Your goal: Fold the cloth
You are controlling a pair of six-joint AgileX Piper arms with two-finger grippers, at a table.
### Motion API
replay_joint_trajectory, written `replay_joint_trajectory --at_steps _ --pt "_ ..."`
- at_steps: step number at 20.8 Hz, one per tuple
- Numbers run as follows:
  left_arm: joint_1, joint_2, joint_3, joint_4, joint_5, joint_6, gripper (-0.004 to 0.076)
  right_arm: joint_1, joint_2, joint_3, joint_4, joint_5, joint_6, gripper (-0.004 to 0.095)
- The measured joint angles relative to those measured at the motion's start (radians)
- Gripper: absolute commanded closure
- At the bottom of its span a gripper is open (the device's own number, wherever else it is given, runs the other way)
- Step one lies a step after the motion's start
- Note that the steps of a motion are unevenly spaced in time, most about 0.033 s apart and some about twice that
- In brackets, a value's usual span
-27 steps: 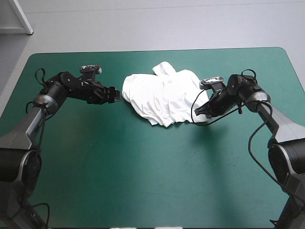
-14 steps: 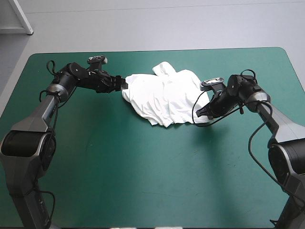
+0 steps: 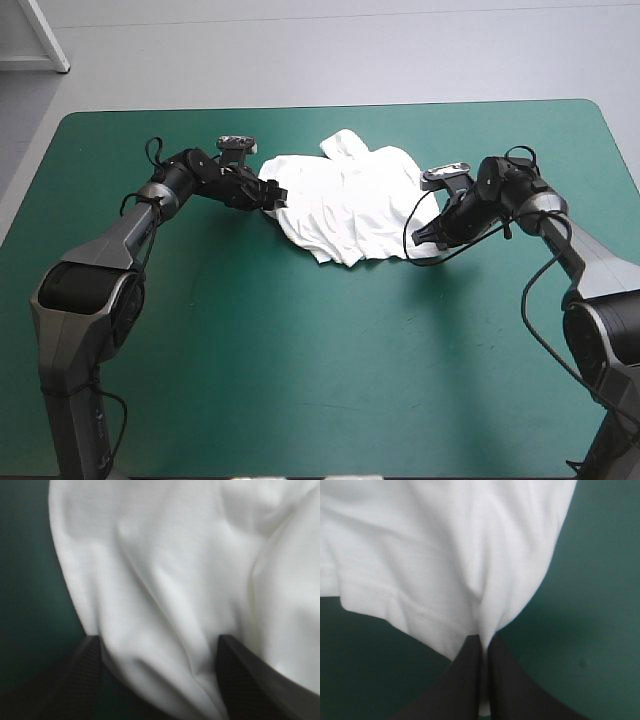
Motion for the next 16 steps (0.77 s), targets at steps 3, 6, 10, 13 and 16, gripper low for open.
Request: replay_joint_trajectory --at_steps 3,6,10,13,16 --pt "0.0 0.0 -0.005 0.098 0.002 -0.027 0.0689 0.0 0.0 0.0 0.0 0.0 0.0 0.0921" --pt "0.0 0.0 -0.005 0.116 0.003 -0.03 0.0705 0.0 0.0 0.0 0.0 0.0 0.0 0.0921" --pt "0.0 -0.002 -0.005 0.13 0.006 -0.023 0.0705 0.0 -0.01 -0.001 -0.001 -0.022 -0.002 0.0921" --pt "0.0 -0.052 -0.005 0.165 0.027 -0.022 0.0705 0.0 -0.075 -0.024 -0.003 -0.031 -0.002 0.0921" --pt "0.0 -0.188 -0.005 0.183 0.032 -0.022 0.0705 0.0 -0.189 -0.076 -0.003 -0.042 -0.002 0.0921"
